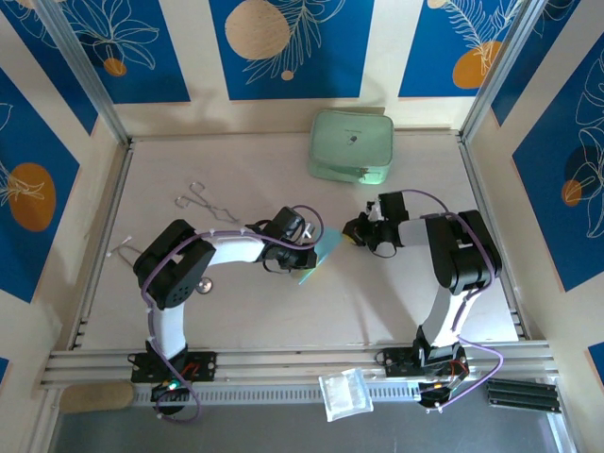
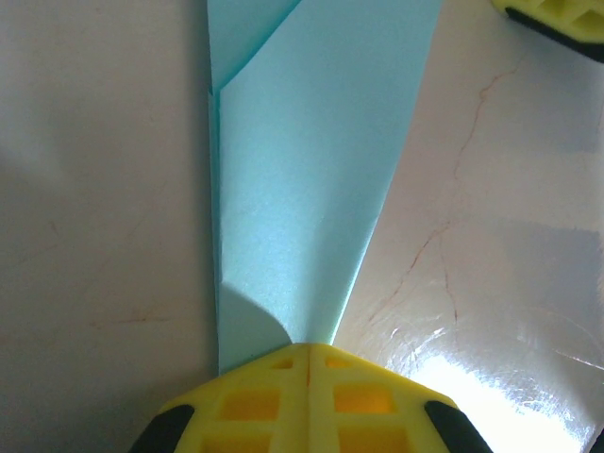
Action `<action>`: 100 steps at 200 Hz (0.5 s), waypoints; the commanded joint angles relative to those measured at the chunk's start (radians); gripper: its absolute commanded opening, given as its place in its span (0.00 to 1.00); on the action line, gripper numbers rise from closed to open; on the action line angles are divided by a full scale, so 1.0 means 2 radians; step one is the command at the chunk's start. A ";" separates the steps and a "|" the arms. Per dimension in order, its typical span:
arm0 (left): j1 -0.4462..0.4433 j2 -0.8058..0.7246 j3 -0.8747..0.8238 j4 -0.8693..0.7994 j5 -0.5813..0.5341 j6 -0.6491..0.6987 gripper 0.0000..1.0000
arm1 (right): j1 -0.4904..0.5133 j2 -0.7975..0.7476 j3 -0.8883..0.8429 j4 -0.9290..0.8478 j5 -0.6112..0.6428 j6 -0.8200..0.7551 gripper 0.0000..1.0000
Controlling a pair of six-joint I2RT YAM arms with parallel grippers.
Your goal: Fold a paper plane with a square sheet of paper (pick it up from the middle)
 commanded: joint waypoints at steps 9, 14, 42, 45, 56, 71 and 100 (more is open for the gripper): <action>0.004 0.016 -0.012 -0.055 -0.009 -0.003 0.01 | -0.029 -0.003 0.005 -0.008 0.055 0.000 0.11; 0.004 0.016 -0.011 -0.055 -0.009 -0.003 0.01 | -0.031 -0.007 0.005 -0.009 0.052 -0.002 0.11; 0.004 0.016 -0.006 -0.056 -0.008 -0.002 0.01 | -0.029 -0.056 -0.002 -0.016 0.042 -0.023 0.11; 0.004 0.016 -0.005 -0.056 -0.008 -0.001 0.01 | -0.027 -0.063 -0.004 -0.017 0.042 -0.025 0.11; 0.004 0.017 -0.003 -0.056 -0.006 -0.001 0.01 | -0.019 -0.087 -0.009 -0.026 0.042 -0.036 0.11; 0.004 0.017 -0.001 -0.055 -0.004 -0.002 0.01 | -0.001 -0.113 -0.016 -0.040 0.041 -0.047 0.11; 0.004 0.017 0.003 -0.052 -0.002 -0.003 0.02 | 0.045 -0.125 -0.023 -0.054 0.037 -0.048 0.11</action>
